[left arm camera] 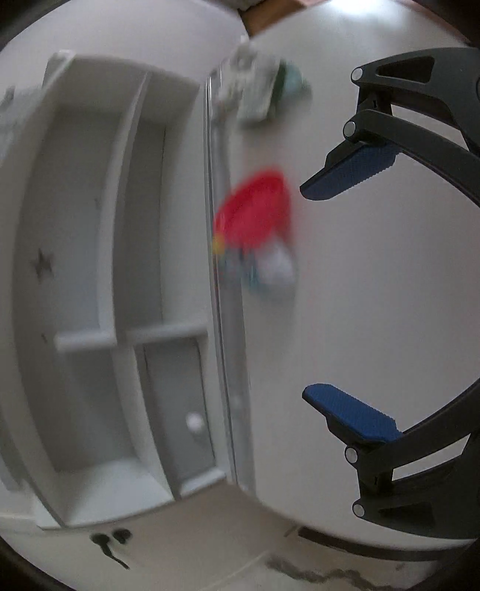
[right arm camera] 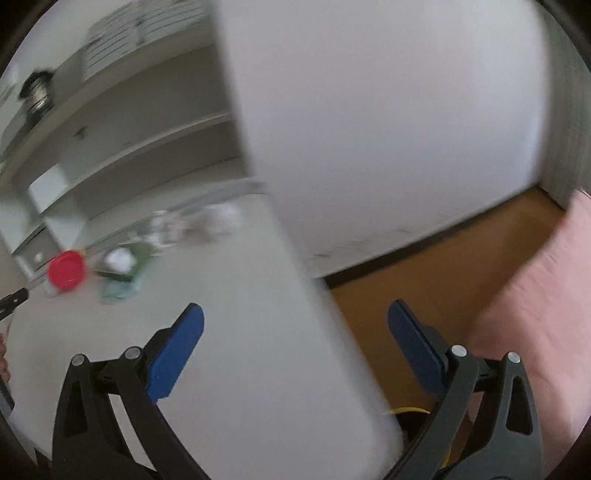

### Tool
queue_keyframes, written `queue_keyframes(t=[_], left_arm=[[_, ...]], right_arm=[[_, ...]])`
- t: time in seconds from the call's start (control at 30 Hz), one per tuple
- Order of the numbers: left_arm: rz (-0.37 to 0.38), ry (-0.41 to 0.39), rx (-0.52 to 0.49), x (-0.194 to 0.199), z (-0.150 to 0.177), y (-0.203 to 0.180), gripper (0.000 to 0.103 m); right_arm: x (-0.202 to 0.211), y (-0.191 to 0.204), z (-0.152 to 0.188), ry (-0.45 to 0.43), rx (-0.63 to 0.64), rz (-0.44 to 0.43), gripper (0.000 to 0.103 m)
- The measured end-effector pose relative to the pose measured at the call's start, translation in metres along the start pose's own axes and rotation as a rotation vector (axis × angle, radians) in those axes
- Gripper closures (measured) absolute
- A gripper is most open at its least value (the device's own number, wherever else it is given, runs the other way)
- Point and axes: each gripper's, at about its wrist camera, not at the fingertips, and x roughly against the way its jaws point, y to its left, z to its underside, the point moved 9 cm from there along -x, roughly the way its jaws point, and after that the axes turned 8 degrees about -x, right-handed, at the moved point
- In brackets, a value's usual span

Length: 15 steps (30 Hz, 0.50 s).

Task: Collect trash
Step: 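Move both open grippers back toward the desk, then grasp the blue-trimmed cloth with left gripper while right grasps white tissue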

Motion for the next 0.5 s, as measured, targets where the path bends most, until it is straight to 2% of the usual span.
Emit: queue_keyframes(t=[0.1,0.17,0.27,0.5], left_arm=[[-0.004,0.02,-0.025,-0.018,-0.003,0.026,0.006],[0.03,0.039,-0.036,-0.028,-0.004,0.028,0.006],[0.139,0.064,-0.027,-0.049,-0.009,0.01,0.006],[0.19,0.059,-0.113,-0.07,-0.02,-0.015,0.007]], right_arm=[[-0.022,0.038,-0.019,0.011,0.046,-0.014,0.007],[-0.043,0.052,-0.035,0.019,0.085,-0.002,0.007],[-0.073,0.067,-0.049,0.051,0.128,-0.004,0.007],[-0.133,0.075,-0.055,0.158,0.172,0.002,0.007]])
